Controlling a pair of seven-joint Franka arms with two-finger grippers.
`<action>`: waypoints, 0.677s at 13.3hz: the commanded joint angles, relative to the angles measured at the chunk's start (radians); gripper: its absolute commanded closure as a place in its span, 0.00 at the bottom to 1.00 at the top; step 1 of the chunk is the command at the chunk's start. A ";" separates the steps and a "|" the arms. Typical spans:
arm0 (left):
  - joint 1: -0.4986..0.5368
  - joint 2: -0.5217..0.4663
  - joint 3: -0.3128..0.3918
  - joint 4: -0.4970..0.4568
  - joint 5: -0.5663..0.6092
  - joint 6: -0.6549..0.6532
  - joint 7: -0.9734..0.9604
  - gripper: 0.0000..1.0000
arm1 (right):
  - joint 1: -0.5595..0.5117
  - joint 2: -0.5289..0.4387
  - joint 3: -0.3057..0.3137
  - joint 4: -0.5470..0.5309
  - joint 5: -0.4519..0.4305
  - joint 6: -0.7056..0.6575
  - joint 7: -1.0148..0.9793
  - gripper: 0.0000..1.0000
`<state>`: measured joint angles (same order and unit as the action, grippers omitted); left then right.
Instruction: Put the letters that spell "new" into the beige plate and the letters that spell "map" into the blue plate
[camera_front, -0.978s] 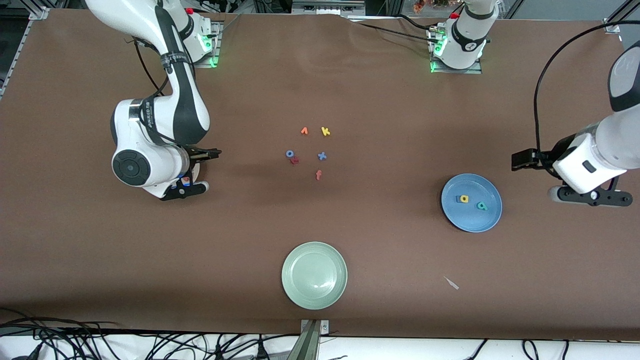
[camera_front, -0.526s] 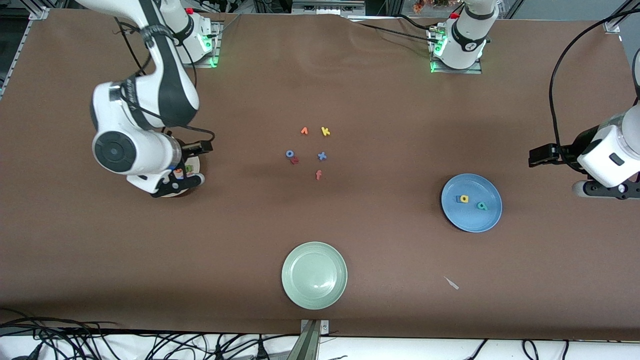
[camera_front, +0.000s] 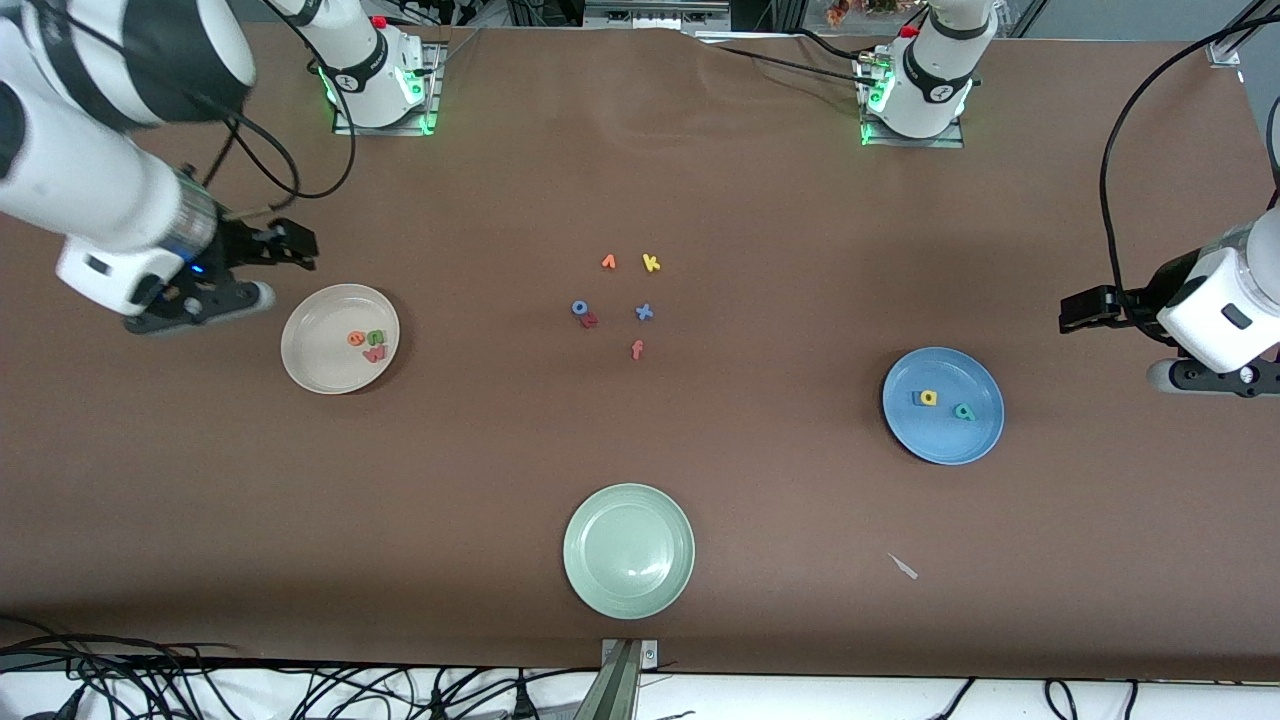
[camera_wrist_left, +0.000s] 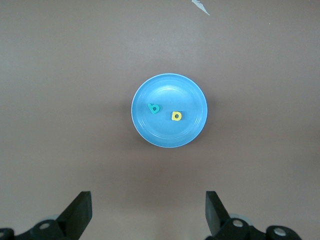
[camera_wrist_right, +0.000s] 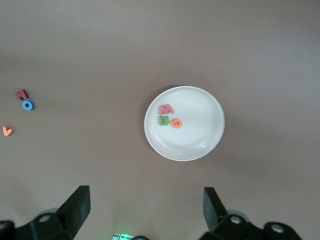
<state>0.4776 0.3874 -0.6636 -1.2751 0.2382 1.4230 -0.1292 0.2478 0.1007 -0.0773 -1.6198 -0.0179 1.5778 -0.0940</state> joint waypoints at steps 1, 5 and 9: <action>0.010 -0.024 -0.002 -0.023 -0.011 -0.021 0.016 0.00 | -0.050 -0.077 0.025 -0.014 -0.017 -0.013 -0.004 0.00; 0.010 -0.041 -0.001 -0.032 -0.011 -0.023 0.017 0.00 | -0.074 -0.079 0.024 -0.017 -0.017 -0.030 0.010 0.00; -0.171 -0.100 0.241 -0.072 -0.110 0.003 0.023 0.00 | -0.079 -0.081 0.002 -0.012 -0.010 -0.030 0.020 0.00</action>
<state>0.4188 0.3594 -0.5831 -1.2946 0.1964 1.4088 -0.1286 0.1841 0.0316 -0.0767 -1.6268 -0.0223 1.5541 -0.0870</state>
